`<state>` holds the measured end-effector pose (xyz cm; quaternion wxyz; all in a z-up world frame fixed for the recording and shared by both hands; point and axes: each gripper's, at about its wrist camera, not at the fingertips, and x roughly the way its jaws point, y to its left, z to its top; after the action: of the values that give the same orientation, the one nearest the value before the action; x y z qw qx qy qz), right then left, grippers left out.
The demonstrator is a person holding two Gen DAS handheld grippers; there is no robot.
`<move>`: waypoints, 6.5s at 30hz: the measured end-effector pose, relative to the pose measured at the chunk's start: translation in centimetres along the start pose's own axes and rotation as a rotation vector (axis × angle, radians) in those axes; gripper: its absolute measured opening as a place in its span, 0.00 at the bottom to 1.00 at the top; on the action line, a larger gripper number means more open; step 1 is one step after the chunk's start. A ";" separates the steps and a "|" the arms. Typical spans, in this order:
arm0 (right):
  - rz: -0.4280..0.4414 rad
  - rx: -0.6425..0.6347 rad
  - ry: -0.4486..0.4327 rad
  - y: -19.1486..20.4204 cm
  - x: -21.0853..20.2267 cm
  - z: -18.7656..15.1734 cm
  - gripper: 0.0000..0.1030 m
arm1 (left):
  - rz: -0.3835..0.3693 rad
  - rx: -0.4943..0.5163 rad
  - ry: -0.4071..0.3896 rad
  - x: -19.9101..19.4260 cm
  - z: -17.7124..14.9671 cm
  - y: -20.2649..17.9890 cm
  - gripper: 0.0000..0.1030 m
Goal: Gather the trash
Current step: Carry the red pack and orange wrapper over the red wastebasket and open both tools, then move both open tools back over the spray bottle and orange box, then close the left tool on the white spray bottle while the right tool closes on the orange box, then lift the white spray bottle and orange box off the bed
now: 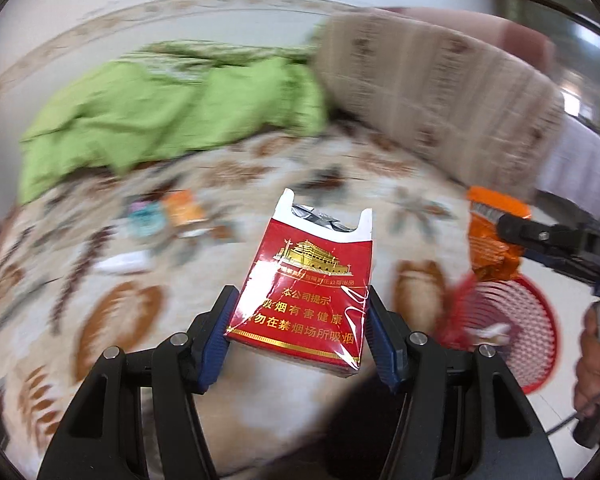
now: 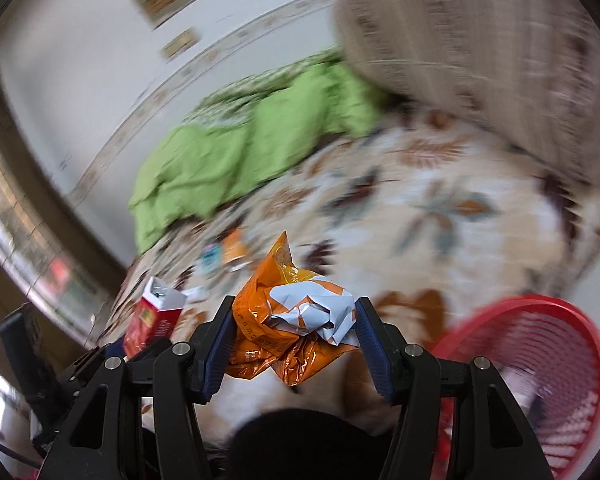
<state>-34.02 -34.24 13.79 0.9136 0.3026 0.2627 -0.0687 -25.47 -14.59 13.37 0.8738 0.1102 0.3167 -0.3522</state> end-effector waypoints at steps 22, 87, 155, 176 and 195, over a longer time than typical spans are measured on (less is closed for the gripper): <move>-0.230 0.238 -0.080 -12.9 -9.2 -1.5 0.69 | -0.362 0.169 0.168 4.0 1.3 -15.2 0.70; 0.067 -0.189 0.287 10.4 22.0 3.1 0.69 | 0.342 -0.754 0.321 18.6 2.3 29.6 0.48; 0.029 -0.378 0.134 15.0 18.2 -3.3 0.49 | 0.491 -0.309 0.042 3.2 -3.6 18.4 0.28; 0.046 -0.371 0.130 15.3 18.5 -3.5 0.49 | 0.395 -0.425 0.071 4.0 -4.3 21.0 0.28; 0.123 -0.289 0.129 13.8 18.2 -2.5 0.49 | 0.351 -0.464 0.052 4.2 -4.5 21.7 0.28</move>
<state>-15.65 -21.02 9.73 0.9313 0.1875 0.3089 0.0455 -10.41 0.78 6.57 0.9148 -0.0304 0.3872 -0.1106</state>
